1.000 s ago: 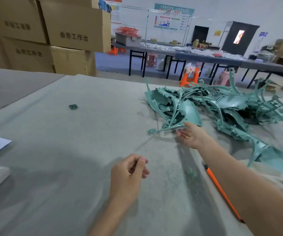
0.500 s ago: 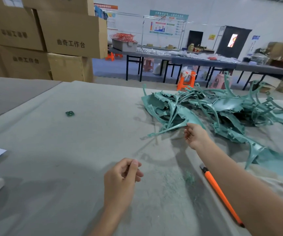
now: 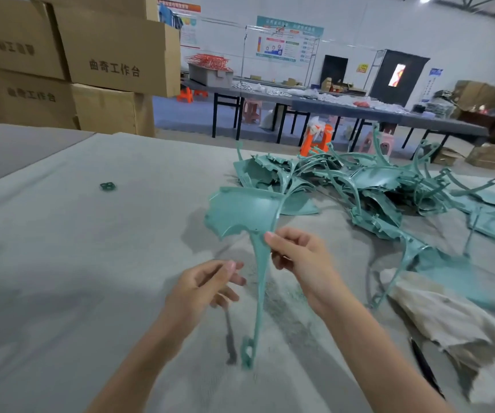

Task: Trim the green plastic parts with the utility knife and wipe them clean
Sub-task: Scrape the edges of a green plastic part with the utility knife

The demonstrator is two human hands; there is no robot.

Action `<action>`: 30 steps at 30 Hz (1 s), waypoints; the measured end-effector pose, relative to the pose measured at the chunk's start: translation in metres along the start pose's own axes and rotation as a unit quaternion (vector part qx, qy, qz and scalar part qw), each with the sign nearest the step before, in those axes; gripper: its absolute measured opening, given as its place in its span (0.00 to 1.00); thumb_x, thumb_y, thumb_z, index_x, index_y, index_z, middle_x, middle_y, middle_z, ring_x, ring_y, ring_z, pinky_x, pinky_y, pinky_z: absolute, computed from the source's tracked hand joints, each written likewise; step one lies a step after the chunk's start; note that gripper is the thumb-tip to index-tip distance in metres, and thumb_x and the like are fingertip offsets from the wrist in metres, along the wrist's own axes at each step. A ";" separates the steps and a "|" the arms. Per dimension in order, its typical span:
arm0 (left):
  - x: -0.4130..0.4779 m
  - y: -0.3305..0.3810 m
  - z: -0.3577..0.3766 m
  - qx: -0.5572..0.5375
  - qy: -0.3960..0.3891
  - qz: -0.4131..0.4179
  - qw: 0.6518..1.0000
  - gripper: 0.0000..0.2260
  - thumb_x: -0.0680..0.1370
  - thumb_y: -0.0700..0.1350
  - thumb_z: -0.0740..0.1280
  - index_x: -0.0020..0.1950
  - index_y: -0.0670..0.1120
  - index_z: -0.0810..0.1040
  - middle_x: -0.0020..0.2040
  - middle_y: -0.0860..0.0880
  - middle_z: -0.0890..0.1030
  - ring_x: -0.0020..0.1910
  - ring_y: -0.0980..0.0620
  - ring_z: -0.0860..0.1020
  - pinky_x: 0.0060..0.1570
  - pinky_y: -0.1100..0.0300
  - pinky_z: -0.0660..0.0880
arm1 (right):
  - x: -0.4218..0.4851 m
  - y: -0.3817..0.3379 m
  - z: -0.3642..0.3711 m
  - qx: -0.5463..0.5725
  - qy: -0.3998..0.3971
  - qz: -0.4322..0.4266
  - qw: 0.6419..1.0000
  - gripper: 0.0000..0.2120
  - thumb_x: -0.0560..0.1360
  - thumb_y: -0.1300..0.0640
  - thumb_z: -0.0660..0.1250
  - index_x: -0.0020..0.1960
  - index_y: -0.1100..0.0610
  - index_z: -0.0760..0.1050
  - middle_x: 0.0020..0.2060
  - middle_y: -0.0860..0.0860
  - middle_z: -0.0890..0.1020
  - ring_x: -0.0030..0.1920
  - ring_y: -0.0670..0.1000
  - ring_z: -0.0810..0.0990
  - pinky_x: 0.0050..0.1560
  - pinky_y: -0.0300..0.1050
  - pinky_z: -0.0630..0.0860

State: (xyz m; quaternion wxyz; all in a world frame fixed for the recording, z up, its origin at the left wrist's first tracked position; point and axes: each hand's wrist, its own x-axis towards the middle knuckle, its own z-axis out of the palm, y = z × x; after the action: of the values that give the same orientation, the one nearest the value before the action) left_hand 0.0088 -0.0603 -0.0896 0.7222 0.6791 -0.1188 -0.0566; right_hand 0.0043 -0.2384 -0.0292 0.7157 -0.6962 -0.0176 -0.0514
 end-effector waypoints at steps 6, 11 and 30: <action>-0.011 0.003 0.012 -0.029 -0.125 -0.012 0.992 0.15 0.75 0.57 0.66 0.49 0.47 0.81 0.37 0.42 0.82 0.30 0.49 0.78 0.30 0.63 0.74 | -0.020 0.010 0.024 0.038 0.072 -0.010 0.997 0.04 0.78 0.67 0.67 0.47 0.68 0.80 0.30 0.56 0.78 0.26 0.46 0.72 0.29 0.36 0.70; -0.013 0.001 0.016 0.022 -0.069 -0.027 0.997 0.16 0.82 0.47 0.58 0.38 0.43 0.76 0.29 0.47 0.76 0.25 0.52 0.72 0.27 0.64 0.71 | -0.012 0.008 0.011 0.065 0.102 -0.024 0.992 0.06 0.78 0.66 0.68 0.52 0.68 0.79 0.34 0.55 0.82 0.29 0.46 0.77 0.31 0.37 0.73; -0.007 0.007 0.000 -0.221 0.096 0.010 0.970 0.14 0.74 0.56 0.62 0.39 0.45 0.71 0.26 0.53 0.61 0.19 0.57 0.56 0.19 0.67 0.53 | -0.026 0.031 -0.110 -0.703 0.061 0.191 0.683 0.13 0.77 0.43 0.64 0.47 0.54 0.72 0.47 0.53 0.78 0.51 0.58 0.78 0.43 0.46 0.72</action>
State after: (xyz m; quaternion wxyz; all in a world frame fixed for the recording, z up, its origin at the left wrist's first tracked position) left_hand 0.0014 -0.0579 -0.0834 0.8630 0.5035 -0.0403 -0.0092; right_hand -0.0233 -0.3457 -0.0657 0.0103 -0.9785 0.2004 0.0469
